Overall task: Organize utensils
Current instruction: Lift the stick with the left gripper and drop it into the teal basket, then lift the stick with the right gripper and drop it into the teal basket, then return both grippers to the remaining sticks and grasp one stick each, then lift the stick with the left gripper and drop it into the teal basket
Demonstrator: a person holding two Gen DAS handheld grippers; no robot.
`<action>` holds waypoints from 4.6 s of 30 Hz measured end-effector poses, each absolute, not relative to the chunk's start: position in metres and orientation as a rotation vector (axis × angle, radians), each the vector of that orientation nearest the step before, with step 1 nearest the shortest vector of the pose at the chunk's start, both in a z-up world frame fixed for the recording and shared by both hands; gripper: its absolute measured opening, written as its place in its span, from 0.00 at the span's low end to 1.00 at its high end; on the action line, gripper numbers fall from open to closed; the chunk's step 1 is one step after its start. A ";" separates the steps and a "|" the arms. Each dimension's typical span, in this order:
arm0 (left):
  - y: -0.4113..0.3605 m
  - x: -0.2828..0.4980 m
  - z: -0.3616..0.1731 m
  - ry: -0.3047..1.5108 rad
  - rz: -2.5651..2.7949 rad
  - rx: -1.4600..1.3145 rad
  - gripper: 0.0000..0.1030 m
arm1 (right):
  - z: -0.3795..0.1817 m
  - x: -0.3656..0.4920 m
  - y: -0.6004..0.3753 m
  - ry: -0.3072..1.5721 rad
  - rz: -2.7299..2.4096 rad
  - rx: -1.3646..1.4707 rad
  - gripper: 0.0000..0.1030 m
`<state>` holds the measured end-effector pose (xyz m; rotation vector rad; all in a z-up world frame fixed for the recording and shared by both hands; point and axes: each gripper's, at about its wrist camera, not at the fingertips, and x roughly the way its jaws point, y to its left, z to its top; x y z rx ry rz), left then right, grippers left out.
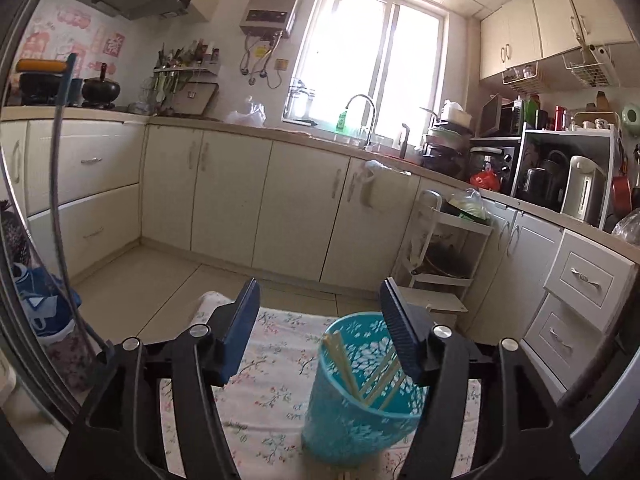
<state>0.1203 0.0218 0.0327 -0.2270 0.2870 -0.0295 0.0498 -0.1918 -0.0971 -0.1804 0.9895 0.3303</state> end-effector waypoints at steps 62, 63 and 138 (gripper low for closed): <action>0.065 0.014 -0.047 0.515 0.054 -0.402 0.76 | -0.099 0.075 -0.139 0.866 0.321 0.109 0.24; 0.066 0.014 -0.048 0.518 0.056 -0.404 0.76 | -0.101 0.079 -0.135 0.874 0.311 0.090 0.24; -0.015 0.208 0.088 0.089 -0.106 -0.351 0.04 | -0.101 0.050 -0.227 0.843 0.320 0.030 0.16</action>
